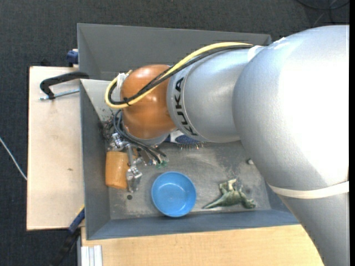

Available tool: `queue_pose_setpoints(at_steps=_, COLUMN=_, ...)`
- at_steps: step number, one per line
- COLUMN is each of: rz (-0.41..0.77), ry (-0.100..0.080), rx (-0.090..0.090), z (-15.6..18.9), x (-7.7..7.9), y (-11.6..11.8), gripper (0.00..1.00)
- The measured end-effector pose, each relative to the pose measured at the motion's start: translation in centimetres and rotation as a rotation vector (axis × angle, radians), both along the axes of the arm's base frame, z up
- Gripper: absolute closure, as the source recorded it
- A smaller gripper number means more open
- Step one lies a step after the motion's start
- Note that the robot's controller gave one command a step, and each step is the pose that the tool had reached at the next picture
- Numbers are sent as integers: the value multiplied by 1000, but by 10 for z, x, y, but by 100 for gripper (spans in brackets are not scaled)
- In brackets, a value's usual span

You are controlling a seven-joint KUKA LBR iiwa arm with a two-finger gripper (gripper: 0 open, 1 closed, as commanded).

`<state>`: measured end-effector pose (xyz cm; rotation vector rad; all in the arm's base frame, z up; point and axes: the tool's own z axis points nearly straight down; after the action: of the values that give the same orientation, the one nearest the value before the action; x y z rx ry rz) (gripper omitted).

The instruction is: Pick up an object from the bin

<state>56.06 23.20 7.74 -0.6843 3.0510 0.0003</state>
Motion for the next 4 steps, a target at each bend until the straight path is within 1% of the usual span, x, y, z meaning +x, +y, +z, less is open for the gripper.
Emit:
queue_pose_setpoints(at_steps=1, rz=379, ry=-6, rx=0, z=-1, x=2, y=1, gripper=0)
queue_pose_setpoints(at_steps=2, rz=378, ry=-5, rx=-1, z=0, x=2, y=1, gripper=100)
queue_pose_setpoints(at_steps=3, rz=375, ry=6, rx=-2, z=9, x=4, y=2, gripper=100)
queue_pose_setpoints(at_steps=4, rz=373, ry=15, rx=-12, z=14, x=5, y=-1, gripper=100)
